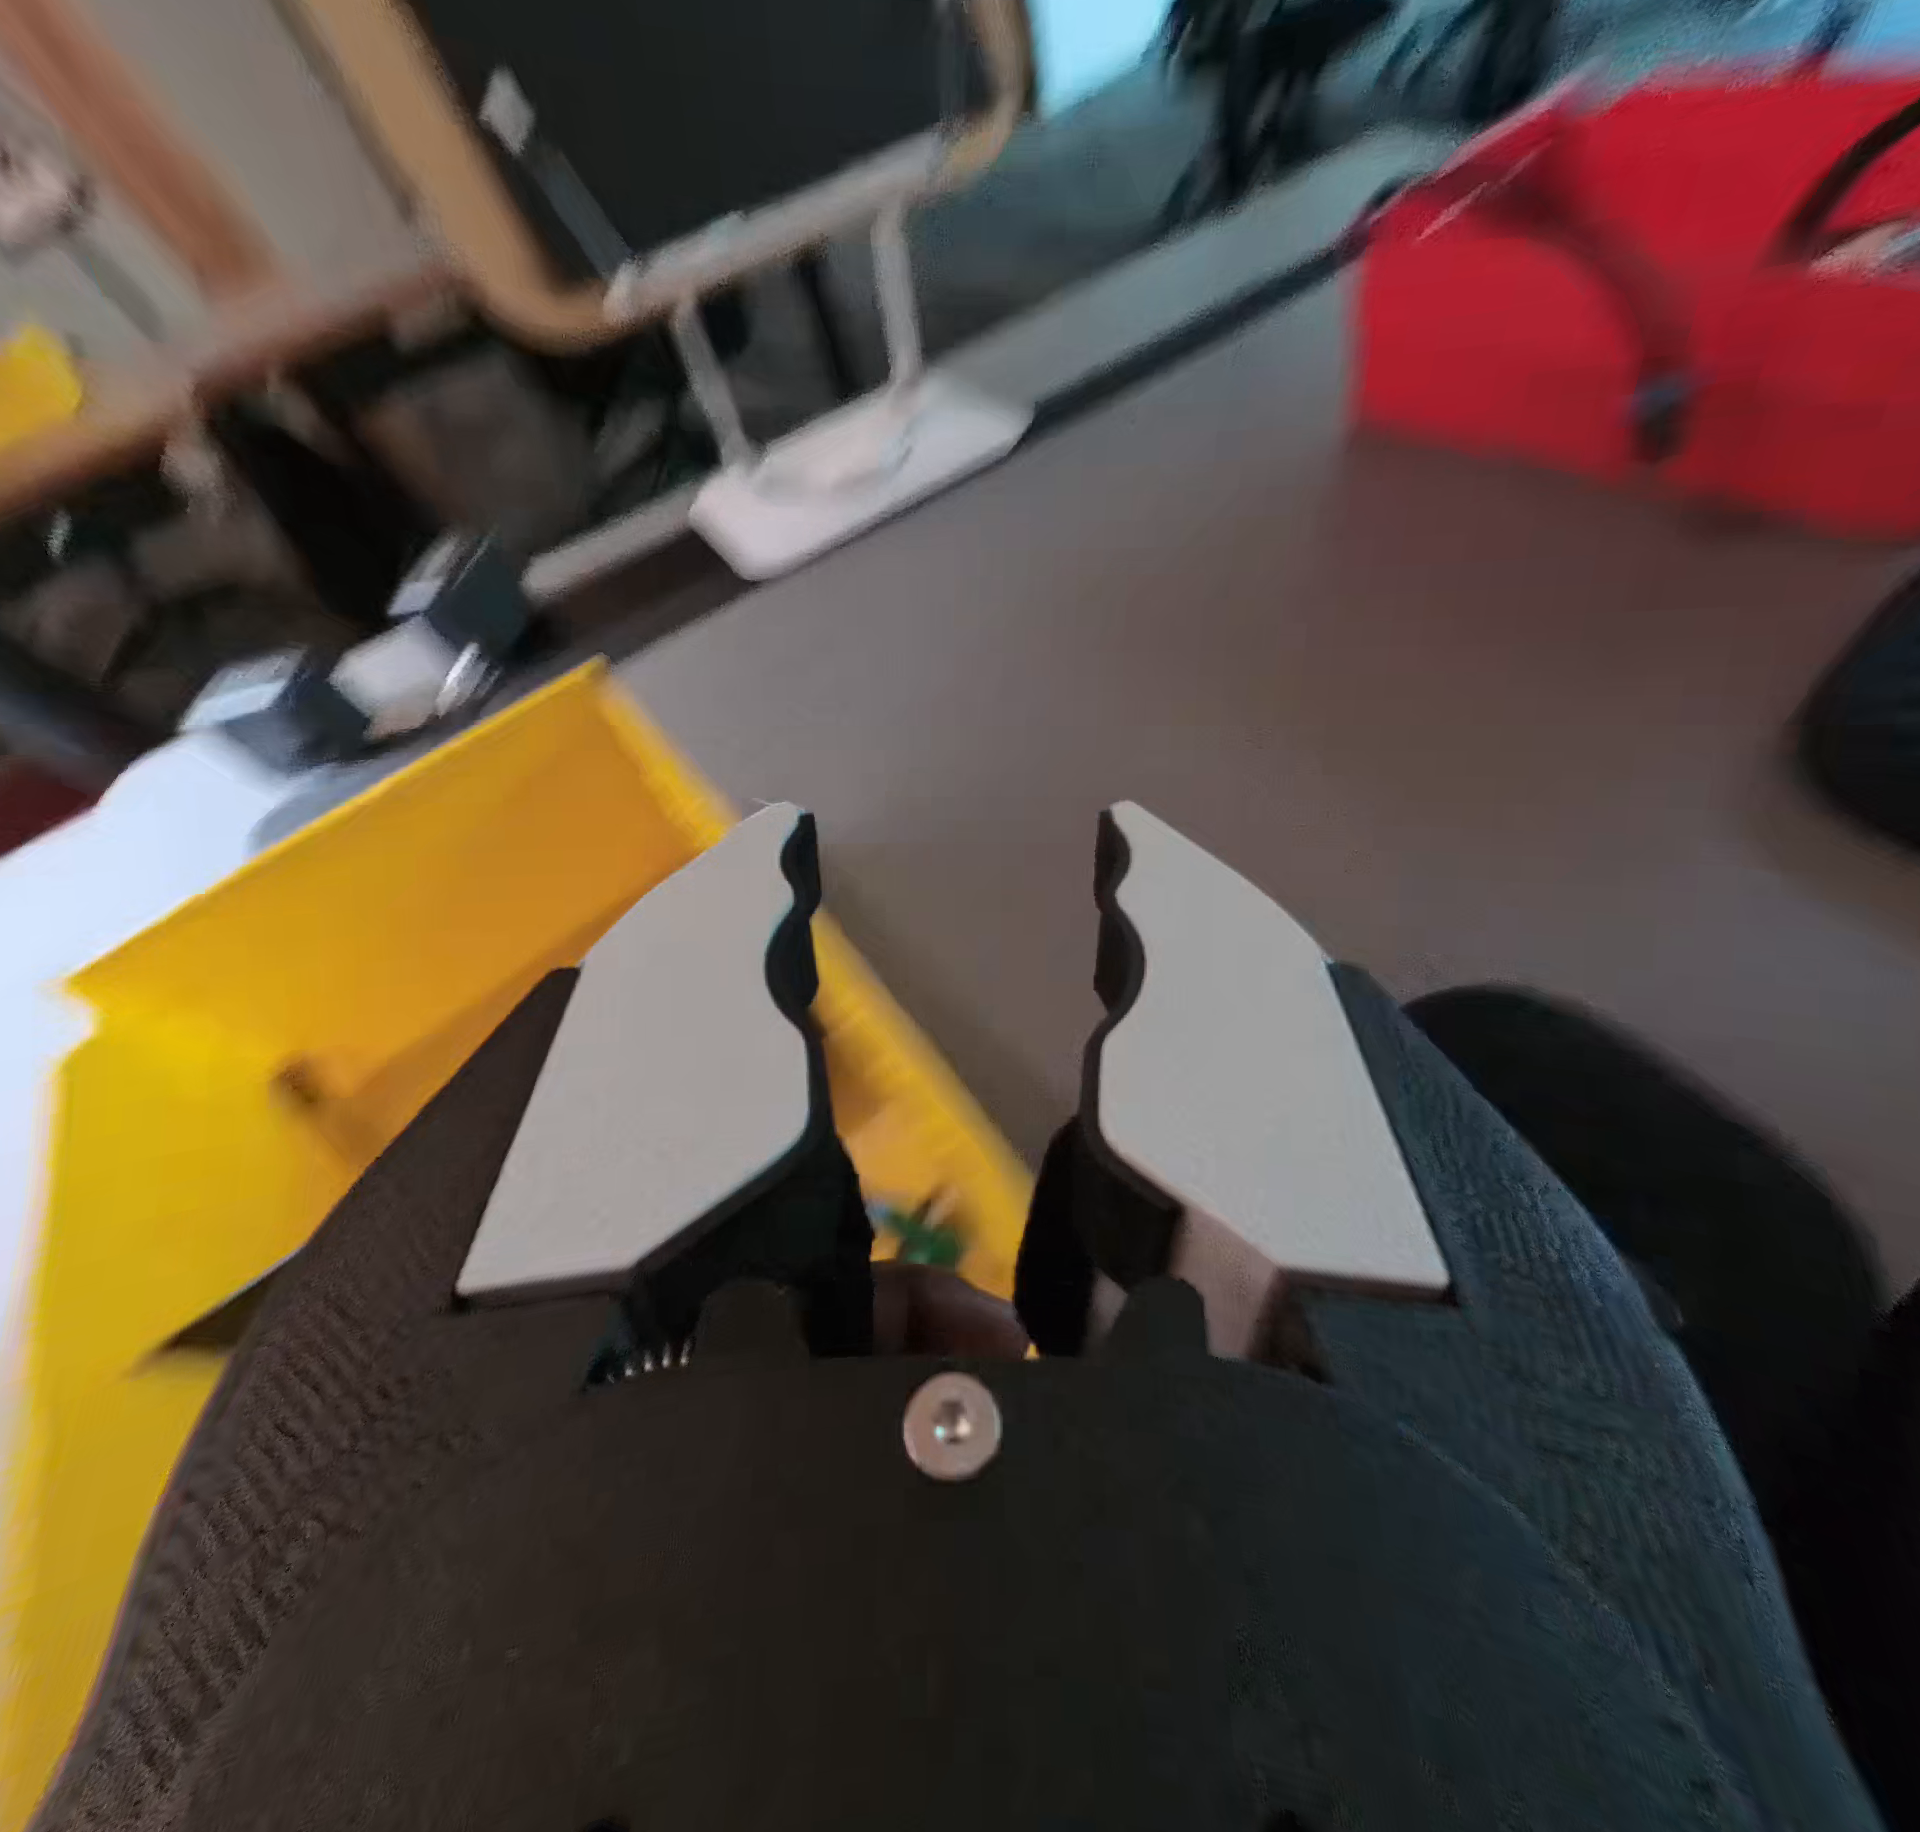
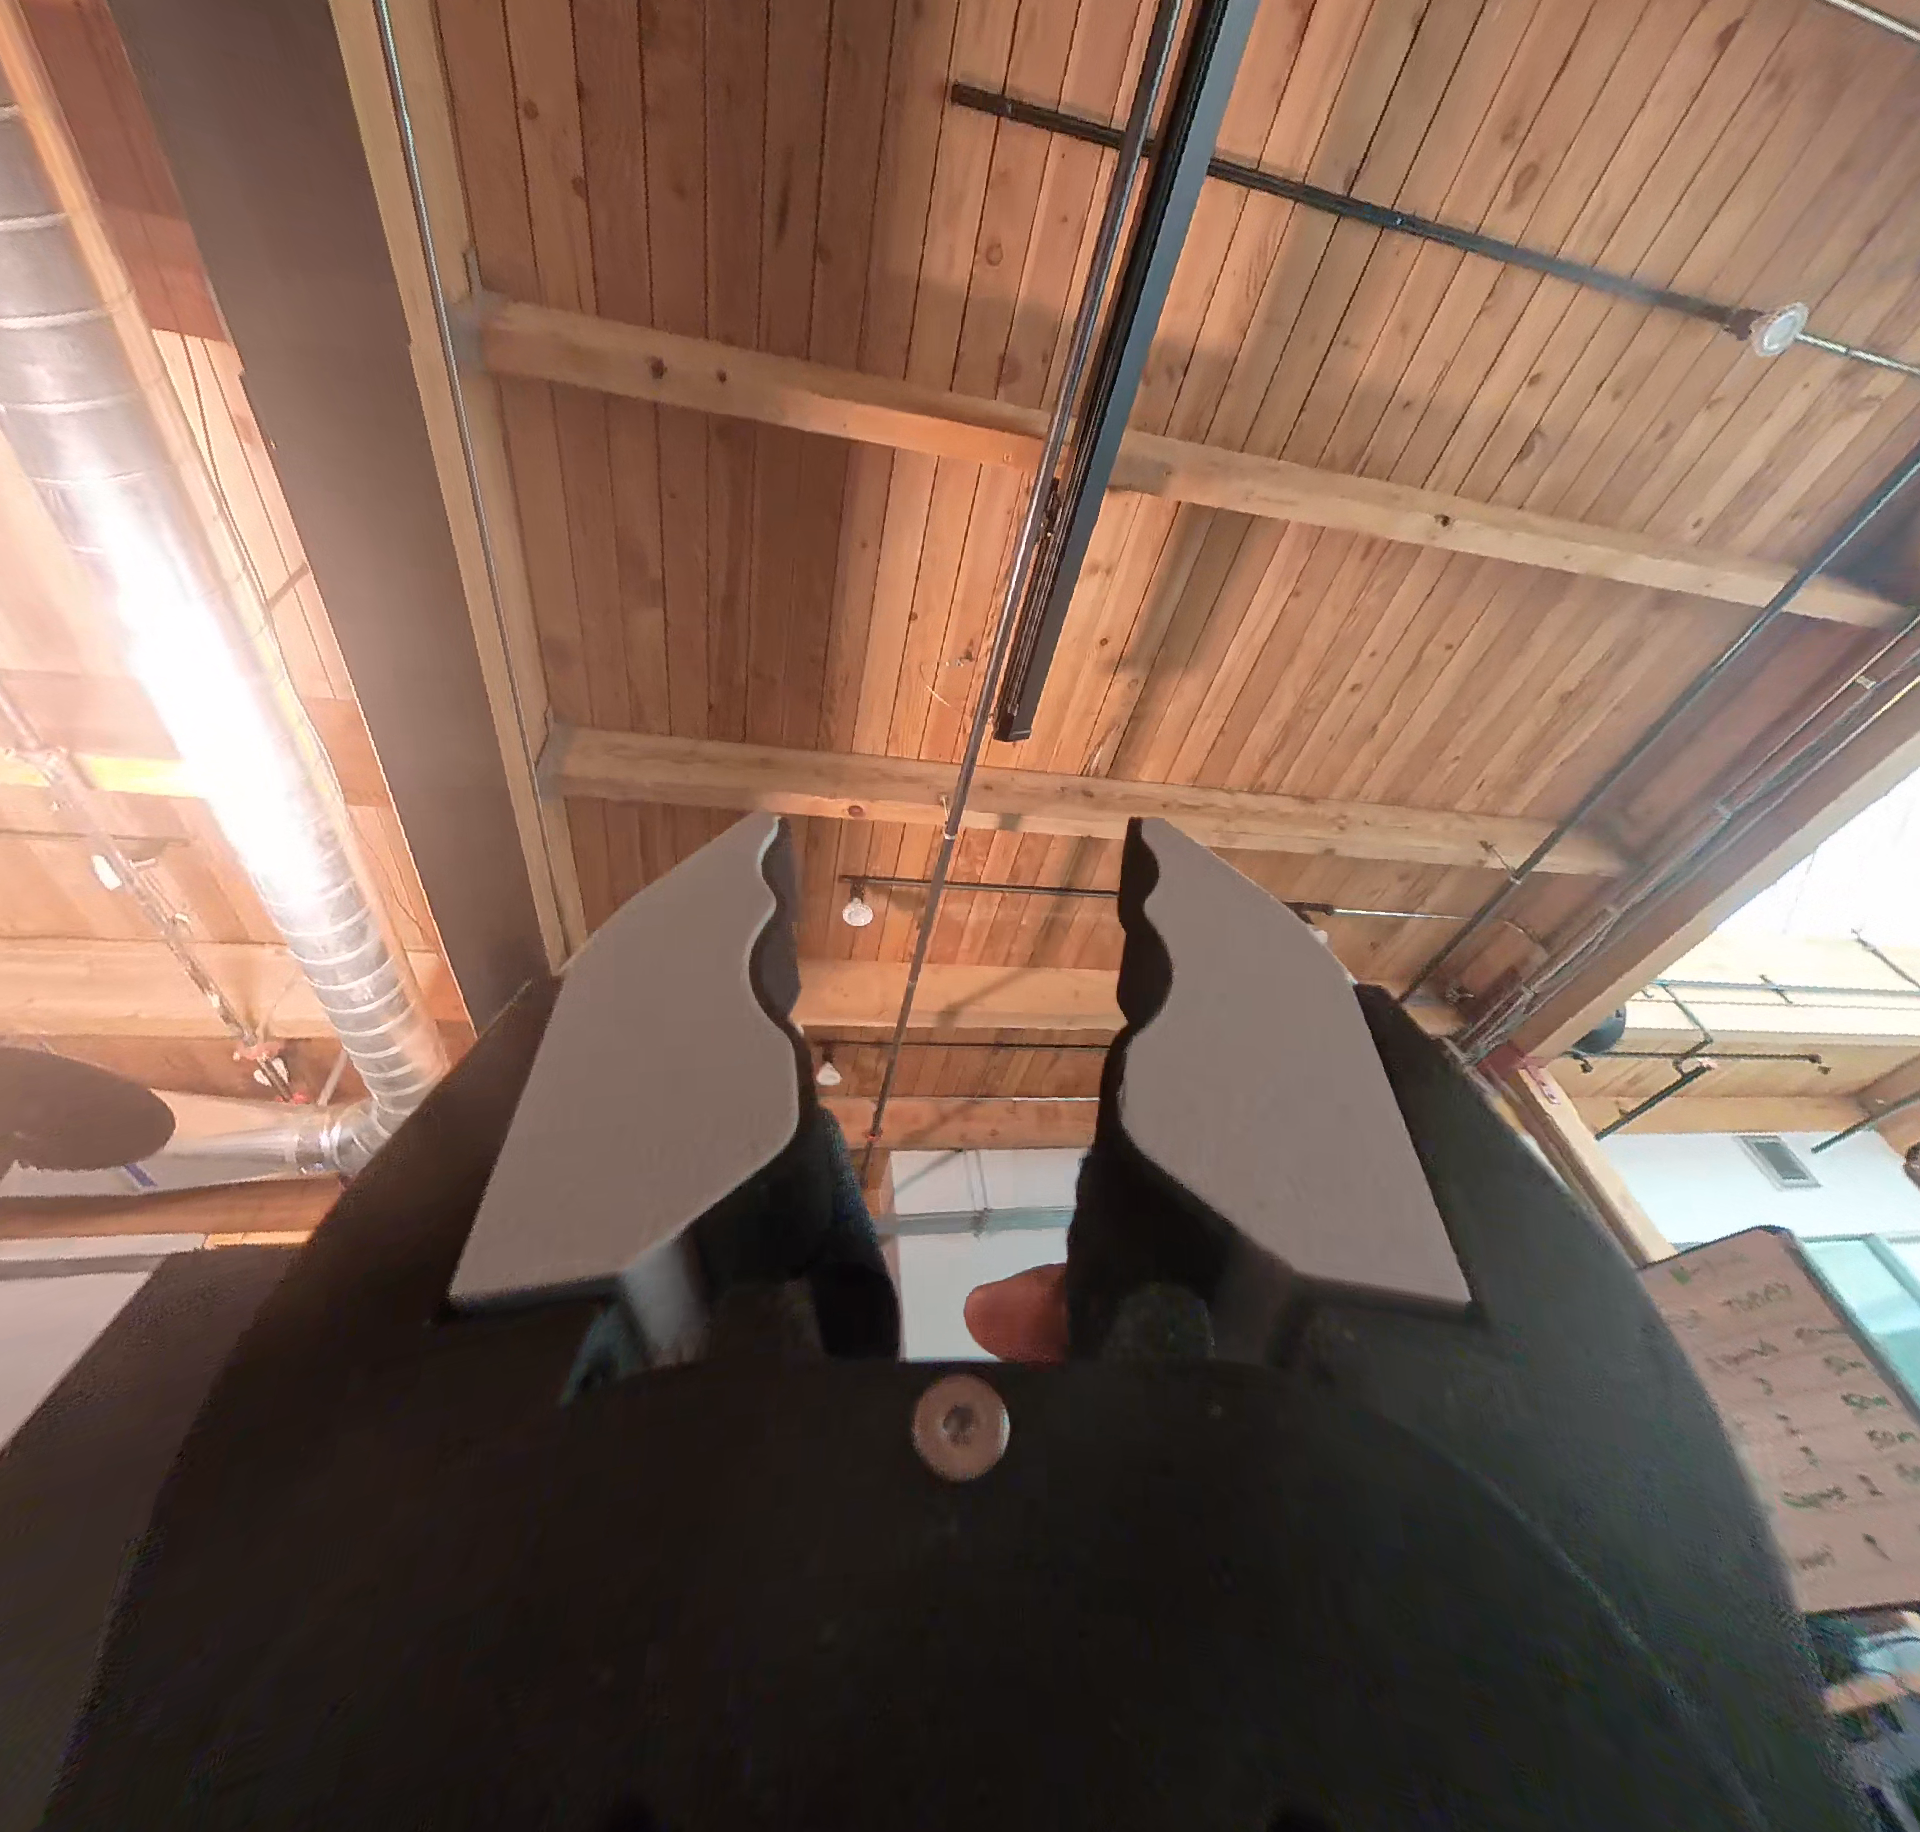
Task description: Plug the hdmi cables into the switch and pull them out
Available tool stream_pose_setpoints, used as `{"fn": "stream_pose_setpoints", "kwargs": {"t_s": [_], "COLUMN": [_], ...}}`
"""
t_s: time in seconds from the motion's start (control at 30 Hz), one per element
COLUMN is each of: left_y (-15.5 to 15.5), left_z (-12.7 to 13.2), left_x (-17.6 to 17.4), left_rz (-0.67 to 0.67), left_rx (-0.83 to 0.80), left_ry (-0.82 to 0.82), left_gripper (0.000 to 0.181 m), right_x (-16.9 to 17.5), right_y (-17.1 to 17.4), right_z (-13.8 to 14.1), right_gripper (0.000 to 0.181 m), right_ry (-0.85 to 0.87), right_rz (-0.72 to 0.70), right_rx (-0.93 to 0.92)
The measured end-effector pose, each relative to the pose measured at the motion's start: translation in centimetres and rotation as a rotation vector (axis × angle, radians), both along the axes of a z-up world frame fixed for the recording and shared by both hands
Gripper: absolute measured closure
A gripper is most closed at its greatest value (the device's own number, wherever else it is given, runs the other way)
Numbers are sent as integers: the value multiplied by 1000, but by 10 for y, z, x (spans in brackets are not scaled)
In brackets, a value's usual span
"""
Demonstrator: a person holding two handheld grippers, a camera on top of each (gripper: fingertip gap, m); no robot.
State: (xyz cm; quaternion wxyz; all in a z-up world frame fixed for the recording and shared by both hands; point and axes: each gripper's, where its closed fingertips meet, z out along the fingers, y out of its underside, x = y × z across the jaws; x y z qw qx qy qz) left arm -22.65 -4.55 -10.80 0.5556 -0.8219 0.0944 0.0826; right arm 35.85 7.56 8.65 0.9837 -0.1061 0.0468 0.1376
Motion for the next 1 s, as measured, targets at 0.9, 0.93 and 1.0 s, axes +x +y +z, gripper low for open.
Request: {"fn": "stream_pose_setpoints", "kwargs": {"t_s": [0.9, 0.93, 1.0], "left_y": [23, 22, 22], "left_z": [-159, -160, -157], "left_x": [-254, -255, -251], "left_rz": [665, 656, 621], "left_rx": [-1119, -1128, -1120], "left_ry": [-141, -108, -100], "left_gripper": [163, 171, 173], "right_x": [-23, -24, -23], "right_y": [-30, -31, -33], "right_z": [5, 5, 5], "right_gripper": [132, 132, 132], "right_ry": [-62, -67, -69], "right_rz": [15, 7, -6], "right_rx": [101, 106, 112]}}
